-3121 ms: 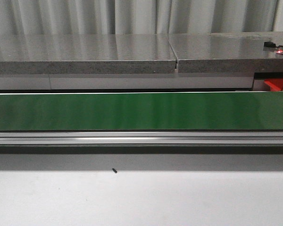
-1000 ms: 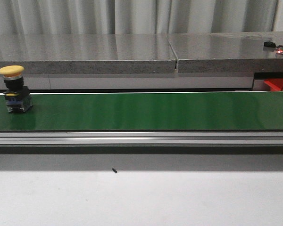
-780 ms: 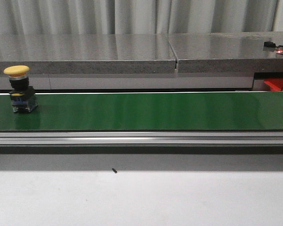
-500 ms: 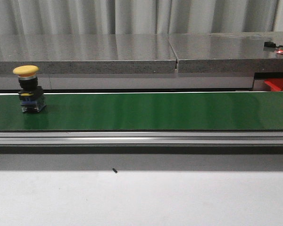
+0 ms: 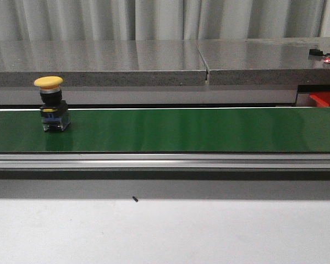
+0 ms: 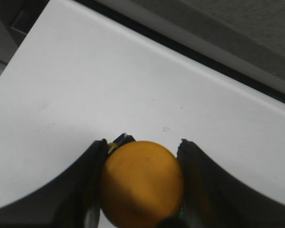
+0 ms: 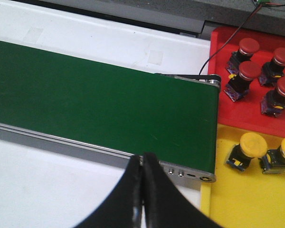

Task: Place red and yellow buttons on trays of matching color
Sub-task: 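Lower the yellow button onto the belt and open the left gripper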

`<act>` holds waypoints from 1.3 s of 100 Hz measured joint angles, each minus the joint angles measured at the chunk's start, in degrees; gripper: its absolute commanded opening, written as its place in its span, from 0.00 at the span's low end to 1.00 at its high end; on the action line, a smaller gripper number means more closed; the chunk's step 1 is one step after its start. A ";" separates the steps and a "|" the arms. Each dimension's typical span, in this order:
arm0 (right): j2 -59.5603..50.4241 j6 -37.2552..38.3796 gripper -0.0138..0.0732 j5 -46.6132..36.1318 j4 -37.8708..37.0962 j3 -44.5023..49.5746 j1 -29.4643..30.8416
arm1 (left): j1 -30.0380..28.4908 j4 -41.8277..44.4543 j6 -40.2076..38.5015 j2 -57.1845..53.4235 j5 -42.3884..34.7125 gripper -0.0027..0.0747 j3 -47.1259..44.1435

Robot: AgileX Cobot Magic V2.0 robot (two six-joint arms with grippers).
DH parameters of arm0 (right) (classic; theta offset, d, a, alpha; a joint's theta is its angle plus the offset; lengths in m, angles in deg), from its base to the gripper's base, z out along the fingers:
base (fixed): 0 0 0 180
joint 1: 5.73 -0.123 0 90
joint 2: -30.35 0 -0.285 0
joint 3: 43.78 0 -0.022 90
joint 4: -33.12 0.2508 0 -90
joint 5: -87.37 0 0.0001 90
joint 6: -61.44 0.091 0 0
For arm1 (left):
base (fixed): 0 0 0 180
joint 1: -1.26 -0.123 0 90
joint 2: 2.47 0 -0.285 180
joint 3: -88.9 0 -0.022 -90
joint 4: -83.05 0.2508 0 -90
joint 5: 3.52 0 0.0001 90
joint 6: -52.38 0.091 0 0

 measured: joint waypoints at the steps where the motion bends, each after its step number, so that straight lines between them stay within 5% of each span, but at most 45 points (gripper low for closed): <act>1: 0.00 0.00 0.08 0.00 0.00 0.00 0.00 | 0.14 0.00 -0.01 -0.57 0.18 0.28 0.00; 31: 0.00 0.00 0.08 0.00 0.00 0.00 0.00 | 5.94 -0.48 0.44 -12.85 1.12 0.28 -8.39; 69: 0.00 0.00 0.08 0.00 0.00 0.00 0.00 | 9.61 -0.48 3.06 -27.08 -6.65 0.28 -33.51; 97: 0.00 0.00 0.08 0.00 0.00 0.00 0.00 | 12.08 -0.85 4.30 -27.52 -12.82 0.28 -43.70; 130: 0.00 0.00 0.08 0.00 0.00 0.00 0.00 | 12.08 -2.12 4.55 -23.82 -17.14 0.28 -45.11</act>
